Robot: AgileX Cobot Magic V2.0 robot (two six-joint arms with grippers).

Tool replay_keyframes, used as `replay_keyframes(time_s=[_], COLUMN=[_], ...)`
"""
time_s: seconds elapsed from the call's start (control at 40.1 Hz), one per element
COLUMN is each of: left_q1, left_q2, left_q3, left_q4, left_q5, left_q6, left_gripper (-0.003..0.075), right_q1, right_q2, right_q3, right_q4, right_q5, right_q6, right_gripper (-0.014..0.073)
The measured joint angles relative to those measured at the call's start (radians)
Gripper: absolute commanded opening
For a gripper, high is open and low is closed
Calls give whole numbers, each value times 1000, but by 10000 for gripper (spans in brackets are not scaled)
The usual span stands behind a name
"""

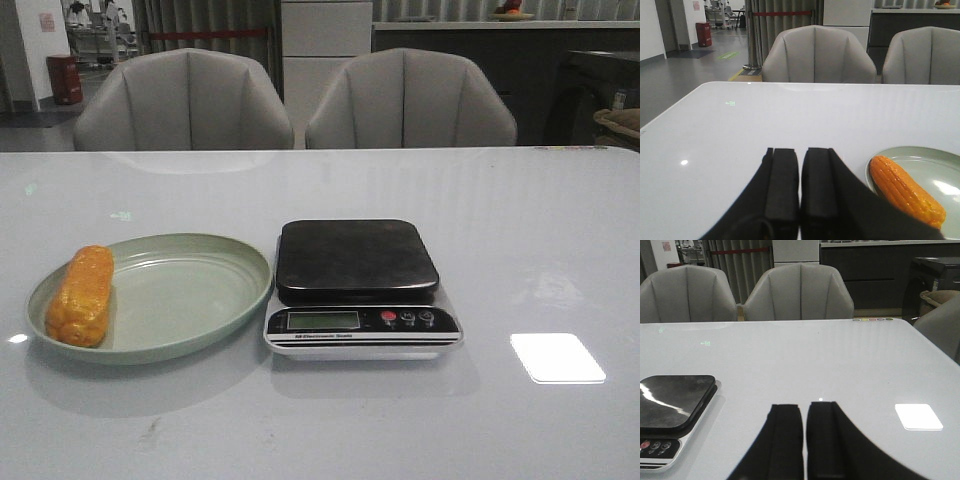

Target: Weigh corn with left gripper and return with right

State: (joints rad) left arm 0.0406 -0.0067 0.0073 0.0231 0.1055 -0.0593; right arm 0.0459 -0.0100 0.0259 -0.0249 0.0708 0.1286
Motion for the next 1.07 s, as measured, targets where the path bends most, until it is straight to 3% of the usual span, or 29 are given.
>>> replay_keyframes(time_s=[0.349,1.072], left_q1=[0,0], left_q2=[0,0], left_q3=[0,0], left_q4=[0,0], left_q5=[0,0], left_q6=[0,0], left_gripper=[114,114], right_q1=[53,55], right_q2=[-1,-1], right_q3=[0,0], right_q4=[-6,-10], right_q5=[0,0], right_q6=[10,12], right_gripper=[198,198])
